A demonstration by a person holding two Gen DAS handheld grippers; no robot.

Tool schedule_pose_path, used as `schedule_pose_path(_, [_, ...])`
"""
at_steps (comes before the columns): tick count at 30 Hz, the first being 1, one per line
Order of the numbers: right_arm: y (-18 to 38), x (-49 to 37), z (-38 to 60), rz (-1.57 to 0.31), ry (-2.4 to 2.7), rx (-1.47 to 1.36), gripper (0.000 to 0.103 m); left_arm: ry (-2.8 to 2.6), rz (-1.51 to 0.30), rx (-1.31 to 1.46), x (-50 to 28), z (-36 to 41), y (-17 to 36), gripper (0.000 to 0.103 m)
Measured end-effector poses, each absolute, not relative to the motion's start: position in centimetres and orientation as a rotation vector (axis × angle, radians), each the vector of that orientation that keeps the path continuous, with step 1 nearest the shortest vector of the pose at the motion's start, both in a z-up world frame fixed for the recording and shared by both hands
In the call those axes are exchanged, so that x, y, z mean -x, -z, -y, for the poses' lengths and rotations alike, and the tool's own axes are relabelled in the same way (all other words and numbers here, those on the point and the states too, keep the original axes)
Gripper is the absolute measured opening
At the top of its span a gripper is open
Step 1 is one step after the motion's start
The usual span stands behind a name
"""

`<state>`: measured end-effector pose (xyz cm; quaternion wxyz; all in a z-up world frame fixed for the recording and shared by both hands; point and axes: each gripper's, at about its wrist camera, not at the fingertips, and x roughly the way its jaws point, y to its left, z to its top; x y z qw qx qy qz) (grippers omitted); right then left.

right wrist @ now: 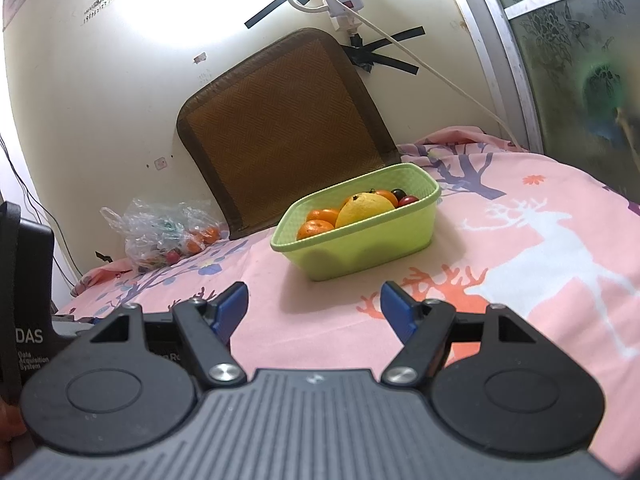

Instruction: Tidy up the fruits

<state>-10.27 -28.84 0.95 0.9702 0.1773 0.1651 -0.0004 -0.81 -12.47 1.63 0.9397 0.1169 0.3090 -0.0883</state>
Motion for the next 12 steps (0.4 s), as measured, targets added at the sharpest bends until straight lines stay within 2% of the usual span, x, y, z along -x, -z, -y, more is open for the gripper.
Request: schedule_pose_path(12, [-0.97,10.25,28.83,-0.334,0.0,-0.358,0.075,0.203,-0.605,-0.238,1.18,12.48,-1.74,0.103])
